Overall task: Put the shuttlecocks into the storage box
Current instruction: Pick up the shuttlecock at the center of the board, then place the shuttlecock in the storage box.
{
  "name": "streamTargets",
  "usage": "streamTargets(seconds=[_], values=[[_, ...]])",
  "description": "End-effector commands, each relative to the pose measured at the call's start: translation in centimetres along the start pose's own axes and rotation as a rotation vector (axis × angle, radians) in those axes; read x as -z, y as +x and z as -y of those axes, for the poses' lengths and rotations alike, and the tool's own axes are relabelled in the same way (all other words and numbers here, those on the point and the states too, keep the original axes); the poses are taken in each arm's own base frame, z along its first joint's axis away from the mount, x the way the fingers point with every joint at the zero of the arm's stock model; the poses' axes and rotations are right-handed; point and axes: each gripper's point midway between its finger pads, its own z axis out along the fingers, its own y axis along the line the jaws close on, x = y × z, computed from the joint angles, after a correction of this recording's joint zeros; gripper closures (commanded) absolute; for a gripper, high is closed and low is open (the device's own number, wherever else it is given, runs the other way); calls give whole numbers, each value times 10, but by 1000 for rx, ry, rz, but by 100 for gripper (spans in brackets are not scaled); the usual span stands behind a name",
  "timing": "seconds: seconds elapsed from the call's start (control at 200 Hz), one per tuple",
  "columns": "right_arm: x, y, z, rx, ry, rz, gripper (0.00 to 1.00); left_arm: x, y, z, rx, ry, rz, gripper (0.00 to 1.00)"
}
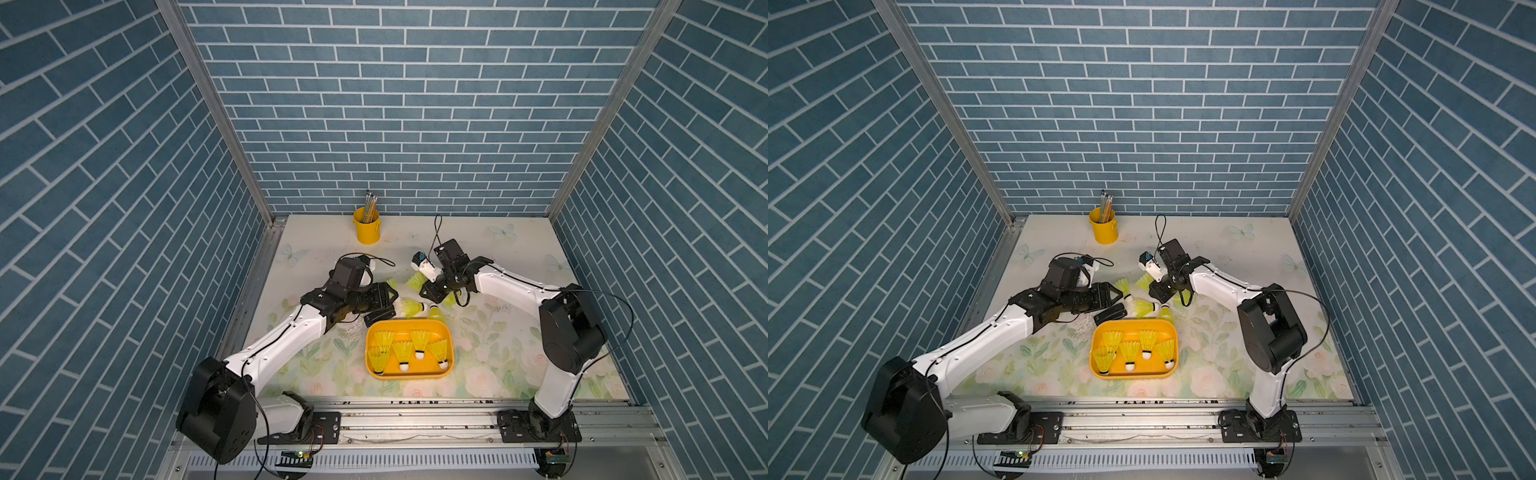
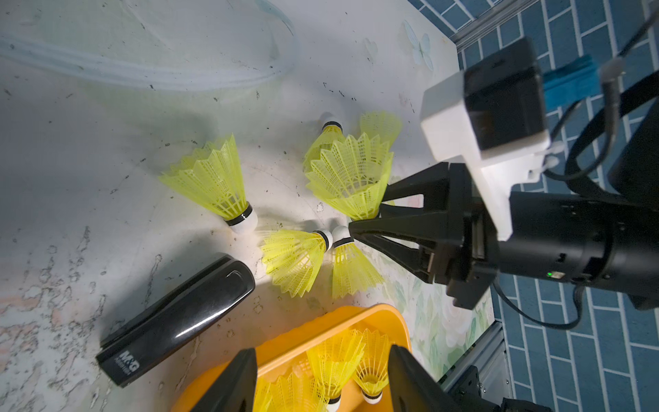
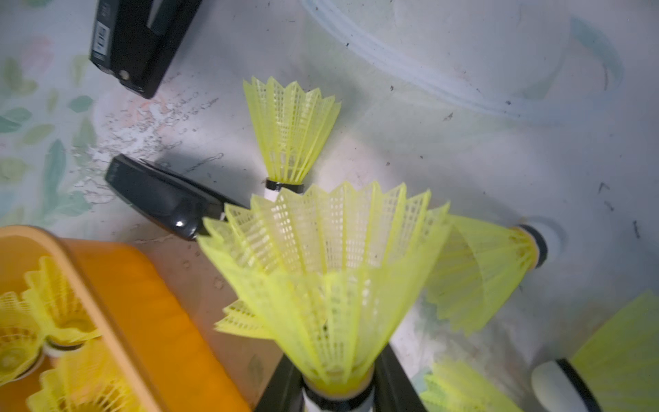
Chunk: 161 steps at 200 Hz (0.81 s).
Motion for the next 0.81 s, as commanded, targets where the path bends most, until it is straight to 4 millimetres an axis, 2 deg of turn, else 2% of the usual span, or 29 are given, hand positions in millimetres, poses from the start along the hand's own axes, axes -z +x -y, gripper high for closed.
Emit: streamTargets(seconds=[0.0, 0.45, 0.56, 0.655, 0.8], values=[[25, -6, -18, -124, -53, 76, 86, 5, 15, 1, -8, 11, -37, 35], [67, 36, -114, -300, -157, 128, 86, 24, 65, 13, -68, -6, -102, 36], [74, 45, -131, -352, -187, 151, 86, 31, 82, 14, -82, -14, -119, 36], [74, 54, -143, -383, -213, 147, 86, 38, 96, 12, -82, -20, -135, 36], [61, 74, -159, -418, -236, 95, 86, 50, 113, 7, -58, -17, -144, 36]])
